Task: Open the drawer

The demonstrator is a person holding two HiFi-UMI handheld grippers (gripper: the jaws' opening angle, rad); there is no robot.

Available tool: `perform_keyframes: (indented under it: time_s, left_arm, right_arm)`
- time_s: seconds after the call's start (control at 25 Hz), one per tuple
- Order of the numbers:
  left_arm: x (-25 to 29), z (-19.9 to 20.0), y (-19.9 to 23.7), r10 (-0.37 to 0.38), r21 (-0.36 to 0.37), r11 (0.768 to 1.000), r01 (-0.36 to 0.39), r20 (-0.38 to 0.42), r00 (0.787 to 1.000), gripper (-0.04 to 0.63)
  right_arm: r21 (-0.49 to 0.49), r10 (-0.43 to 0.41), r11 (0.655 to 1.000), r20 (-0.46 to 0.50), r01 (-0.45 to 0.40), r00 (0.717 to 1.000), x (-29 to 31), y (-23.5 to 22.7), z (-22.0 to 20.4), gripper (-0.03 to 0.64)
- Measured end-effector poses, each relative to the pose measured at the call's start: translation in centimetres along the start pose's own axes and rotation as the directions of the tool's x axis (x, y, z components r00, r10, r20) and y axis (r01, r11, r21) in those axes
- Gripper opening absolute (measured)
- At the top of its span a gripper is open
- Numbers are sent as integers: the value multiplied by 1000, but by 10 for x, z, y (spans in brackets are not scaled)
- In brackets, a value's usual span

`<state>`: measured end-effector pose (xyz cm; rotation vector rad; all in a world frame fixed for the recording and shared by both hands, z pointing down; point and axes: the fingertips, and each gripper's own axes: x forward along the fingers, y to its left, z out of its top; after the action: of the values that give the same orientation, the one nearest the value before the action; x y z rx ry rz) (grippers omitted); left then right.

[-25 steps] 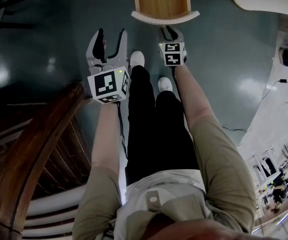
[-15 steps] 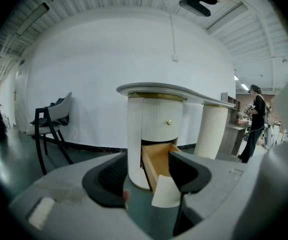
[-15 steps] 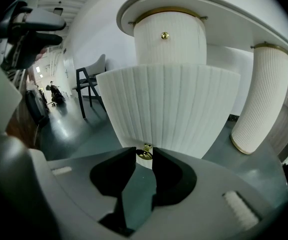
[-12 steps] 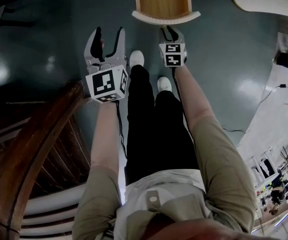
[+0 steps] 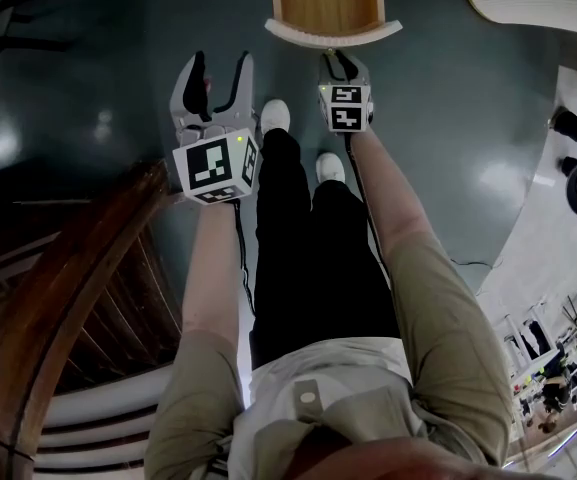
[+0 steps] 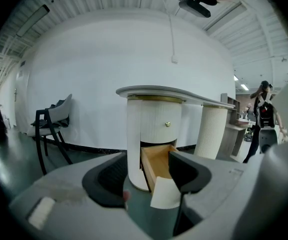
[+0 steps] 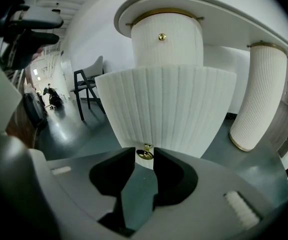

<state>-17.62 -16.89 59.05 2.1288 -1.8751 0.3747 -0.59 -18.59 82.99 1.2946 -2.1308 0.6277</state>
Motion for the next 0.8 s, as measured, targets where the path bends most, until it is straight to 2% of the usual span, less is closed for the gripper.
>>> perform_keyframes:
  time_s: [0.16, 0.4, 0.64, 0.8]
  left_arm:
    - [-3, 8, -5, -2, 1, 1000, 2, 3, 1000, 273]
    - [-14, 44, -8, 0, -1, 1000, 0, 15, 1000, 273]
    - [-42, 119, -23, -21, 18, 1000, 20, 32, 999, 273]
    - [-69, 175, -30, -33, 28, 999, 31, 47, 998, 273]
  right_arm:
    - [12, 17, 1000, 11, -17, 1000, -11, 2, 3, 133]
    - [15, 36, 999, 44, -37, 998, -51, 5, 42, 132]
    - [59, 9, 998, 66, -13, 998, -134, -17, 104, 101]
    - [61, 7, 998, 112, -14, 994, -198, -24, 168, 100]
